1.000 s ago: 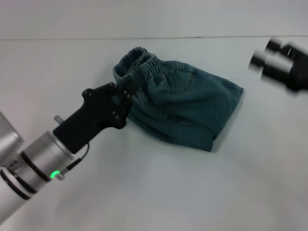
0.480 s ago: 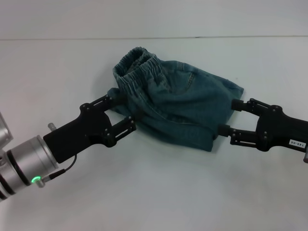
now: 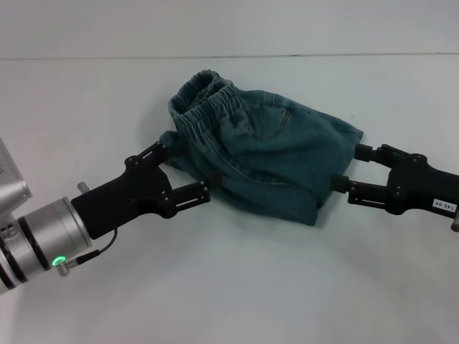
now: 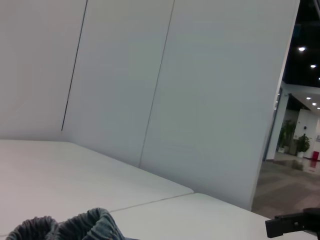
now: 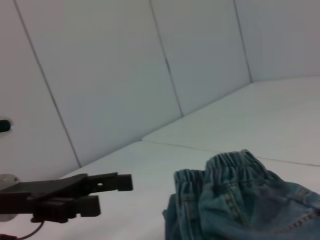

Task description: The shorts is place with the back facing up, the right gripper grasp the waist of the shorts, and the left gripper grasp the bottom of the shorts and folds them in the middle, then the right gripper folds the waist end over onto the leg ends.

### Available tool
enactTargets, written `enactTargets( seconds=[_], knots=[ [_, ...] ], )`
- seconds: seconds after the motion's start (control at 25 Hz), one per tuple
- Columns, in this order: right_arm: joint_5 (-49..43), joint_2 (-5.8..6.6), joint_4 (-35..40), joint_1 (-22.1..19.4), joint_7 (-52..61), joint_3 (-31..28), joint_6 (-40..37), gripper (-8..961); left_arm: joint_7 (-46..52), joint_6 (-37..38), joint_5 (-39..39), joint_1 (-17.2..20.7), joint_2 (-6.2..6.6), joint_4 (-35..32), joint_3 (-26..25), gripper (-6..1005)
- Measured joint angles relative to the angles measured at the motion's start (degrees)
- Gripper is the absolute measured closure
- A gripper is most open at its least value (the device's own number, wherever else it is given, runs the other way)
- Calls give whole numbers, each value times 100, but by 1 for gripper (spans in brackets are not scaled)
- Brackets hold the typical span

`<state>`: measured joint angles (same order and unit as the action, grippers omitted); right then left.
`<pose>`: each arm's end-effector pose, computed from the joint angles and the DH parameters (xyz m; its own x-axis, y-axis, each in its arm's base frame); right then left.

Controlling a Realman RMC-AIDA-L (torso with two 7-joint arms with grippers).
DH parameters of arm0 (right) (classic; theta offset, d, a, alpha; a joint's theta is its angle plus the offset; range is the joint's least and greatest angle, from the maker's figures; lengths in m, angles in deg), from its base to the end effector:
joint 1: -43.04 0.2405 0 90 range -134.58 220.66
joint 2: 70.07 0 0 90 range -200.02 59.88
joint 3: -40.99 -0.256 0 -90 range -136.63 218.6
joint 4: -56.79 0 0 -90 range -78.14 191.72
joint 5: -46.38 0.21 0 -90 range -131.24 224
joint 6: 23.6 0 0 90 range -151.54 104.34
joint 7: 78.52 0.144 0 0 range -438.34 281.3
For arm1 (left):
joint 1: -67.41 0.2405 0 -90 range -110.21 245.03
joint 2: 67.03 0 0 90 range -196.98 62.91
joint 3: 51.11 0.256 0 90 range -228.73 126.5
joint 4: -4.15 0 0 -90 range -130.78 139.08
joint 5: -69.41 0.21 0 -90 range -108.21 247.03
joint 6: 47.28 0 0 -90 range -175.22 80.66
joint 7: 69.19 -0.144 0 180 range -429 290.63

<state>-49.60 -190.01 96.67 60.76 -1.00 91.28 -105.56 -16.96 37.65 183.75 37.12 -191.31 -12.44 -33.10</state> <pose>0.2950 0.2993 0.0007 0.6795 -0.3603 -0.6391 -0.6100 -0.7615 -0.2191 -0.2668 0.3023 -0.0614 0.6440 0.2141 0.7344 0.5413 -0.8060 -0.2397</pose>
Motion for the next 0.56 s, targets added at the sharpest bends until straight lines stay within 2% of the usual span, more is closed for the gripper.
enactTargets(
  seconds=[0.08,0.56],
  knots=[
    [0,4,13,-15,82,0,82,-2,5,-39,-4,2,0,-5,2,82],
    [-57,-3,-18,16,255,-36,258,-2,335,-182,3,-112,17,-29,25,82]
  ],
)
